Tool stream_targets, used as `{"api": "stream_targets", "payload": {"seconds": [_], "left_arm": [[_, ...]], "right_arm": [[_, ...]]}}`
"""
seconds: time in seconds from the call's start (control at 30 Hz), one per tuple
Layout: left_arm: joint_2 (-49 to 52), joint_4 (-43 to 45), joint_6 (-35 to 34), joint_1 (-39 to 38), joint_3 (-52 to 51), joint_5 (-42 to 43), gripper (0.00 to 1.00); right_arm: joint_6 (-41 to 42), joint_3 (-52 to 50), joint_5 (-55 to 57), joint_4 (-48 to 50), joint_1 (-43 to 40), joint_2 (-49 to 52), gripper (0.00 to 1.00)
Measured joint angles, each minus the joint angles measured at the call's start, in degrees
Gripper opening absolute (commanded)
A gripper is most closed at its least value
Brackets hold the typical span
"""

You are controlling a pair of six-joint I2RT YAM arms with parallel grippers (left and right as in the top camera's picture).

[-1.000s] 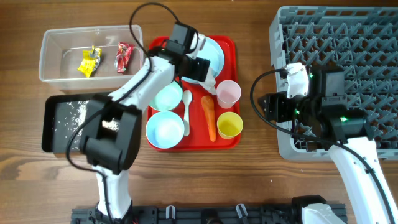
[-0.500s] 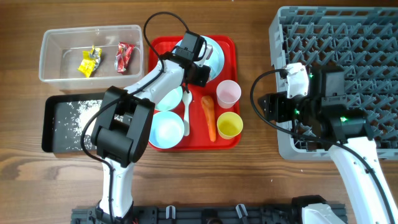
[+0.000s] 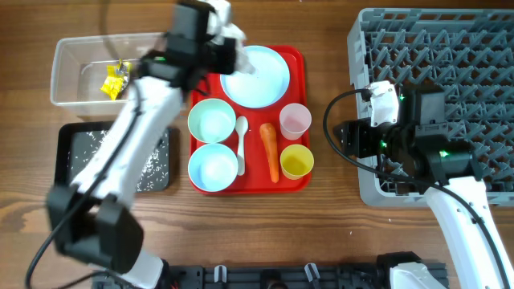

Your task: Sort waste into correct bins and load items into the dishwasher rack

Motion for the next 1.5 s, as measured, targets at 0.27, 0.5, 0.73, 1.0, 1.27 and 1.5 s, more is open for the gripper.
{"api": "stream_targets", "payload": {"seconds": [0.27, 0.5, 0.73, 1.0, 1.27, 1.5], "left_arm": [[-1.97, -10.99, -0.33, 14.62, 0.11, -2.27, 0.04], [1.38, -10.29, -1.62, 21.09, -0.52, -3.82, 0.76], [8.81, -6.62, -3.13, 21.38, -0.85, -3.80, 1.00], [8.46, -9.49, -3.96, 21.35, -0.85, -0.33, 1.00], [-2.60, -16.35, -4.15, 19.37, -0.87, 2.29, 1.00], [-3.82, -16.79, -4.15, 19.61, -0.87, 1.73, 1.00]], "right_arm": [[0.00, 0.00, 0.00, 0.09, -0.02, 0.00, 0.77], [0.00, 0.00, 0.00, 0.26, 0.00, 0.00, 0.77], [0.00, 0.00, 0.00, 0.26, 0.00, 0.00, 0.87], [0.22, 0.00, -5.79, 4.33, 0.00, 0.00, 1.00], [2.05, 0.04, -13.18, 9.77, 0.59, 0.00, 0.99], [4.85, 5.05, -5.90, 8.28, 13.03, 0.70, 0.99]]}}
